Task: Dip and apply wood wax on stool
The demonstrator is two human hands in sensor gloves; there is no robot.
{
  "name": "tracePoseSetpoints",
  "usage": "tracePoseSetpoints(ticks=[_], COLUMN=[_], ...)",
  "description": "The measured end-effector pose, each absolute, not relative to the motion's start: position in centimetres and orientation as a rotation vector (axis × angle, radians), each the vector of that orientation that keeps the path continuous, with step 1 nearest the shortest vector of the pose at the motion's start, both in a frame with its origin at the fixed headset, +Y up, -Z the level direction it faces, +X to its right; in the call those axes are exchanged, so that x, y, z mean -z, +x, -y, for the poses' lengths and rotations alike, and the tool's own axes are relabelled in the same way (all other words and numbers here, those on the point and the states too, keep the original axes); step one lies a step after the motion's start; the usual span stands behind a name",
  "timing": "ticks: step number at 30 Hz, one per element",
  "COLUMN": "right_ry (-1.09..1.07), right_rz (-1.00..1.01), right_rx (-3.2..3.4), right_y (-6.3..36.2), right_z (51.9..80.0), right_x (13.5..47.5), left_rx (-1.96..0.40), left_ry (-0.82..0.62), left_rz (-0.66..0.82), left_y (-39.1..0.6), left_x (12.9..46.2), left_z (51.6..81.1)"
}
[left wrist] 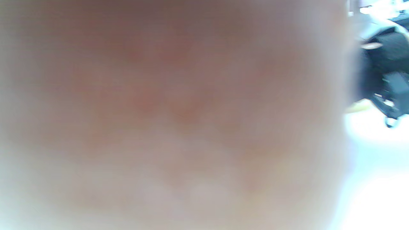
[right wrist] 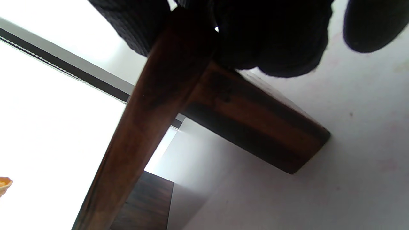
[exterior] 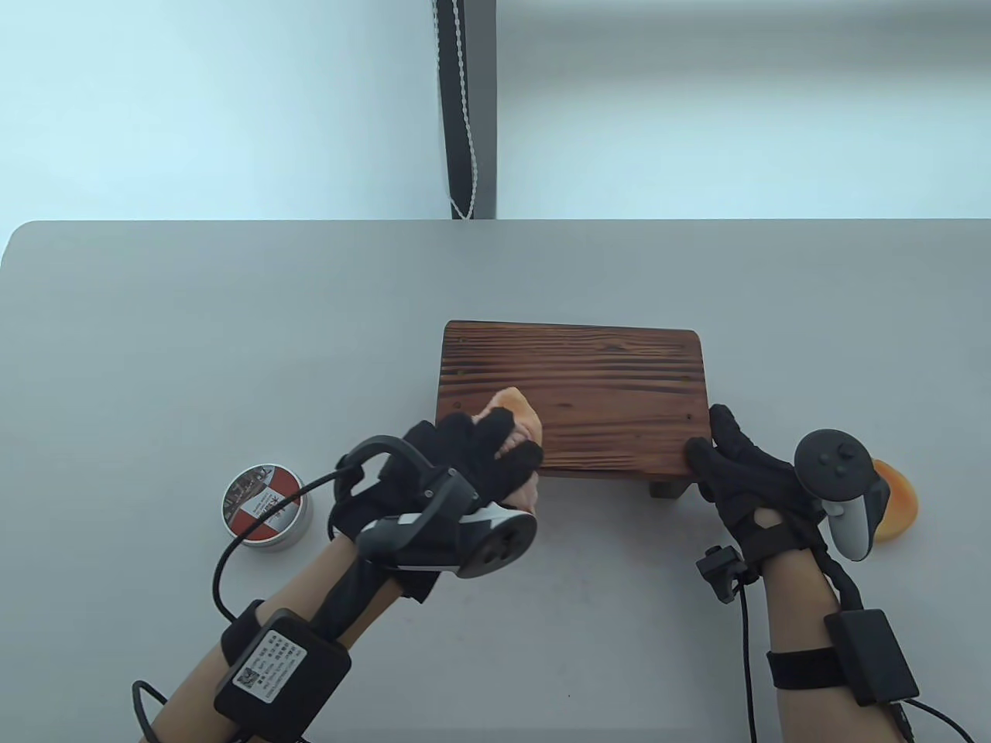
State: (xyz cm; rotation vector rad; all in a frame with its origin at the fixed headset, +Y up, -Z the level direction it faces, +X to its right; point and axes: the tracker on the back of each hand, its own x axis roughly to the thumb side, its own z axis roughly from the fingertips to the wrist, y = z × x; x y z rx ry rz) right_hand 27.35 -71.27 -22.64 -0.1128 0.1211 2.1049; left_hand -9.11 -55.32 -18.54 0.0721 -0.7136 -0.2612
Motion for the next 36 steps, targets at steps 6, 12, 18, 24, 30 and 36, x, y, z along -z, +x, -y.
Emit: tracePoseSetpoints(ticks=[6,12,18,24,30,36], right_ry=[-0.117,-0.121,-0.125,-0.14,-0.144,-0.139], right_rz=[-0.095,0.017,0.12,0.115,0.11,0.106], right_rx=[-2.155,-2.191,-2.2,-2.188,-2.201,-2.199], right_y=[27.6,28.2,29.1,29.8,29.9,29.8], right_z=[71.1,69.7,68.3,68.2,68.1,68.2], right_x=[22.3,21.1,20.3,20.2,20.2,20.2], left_rx=[0.142,0.026,0.035,0.053,0.158,0.118], left_ry=[0.077,-0.082,-0.22,-0.303,-0.435,-0.493], left_rz=[0.523,0.343,0.227,0.157,0.148,0.153], left_y=[-14.7,-18.3,-18.1,-17.5,-17.7,-18.3], left_x=[22.1,27.1,30.8,33.3,34.3,34.1], left_z=[54.9,59.1,65.4,69.8,73.3,72.9])
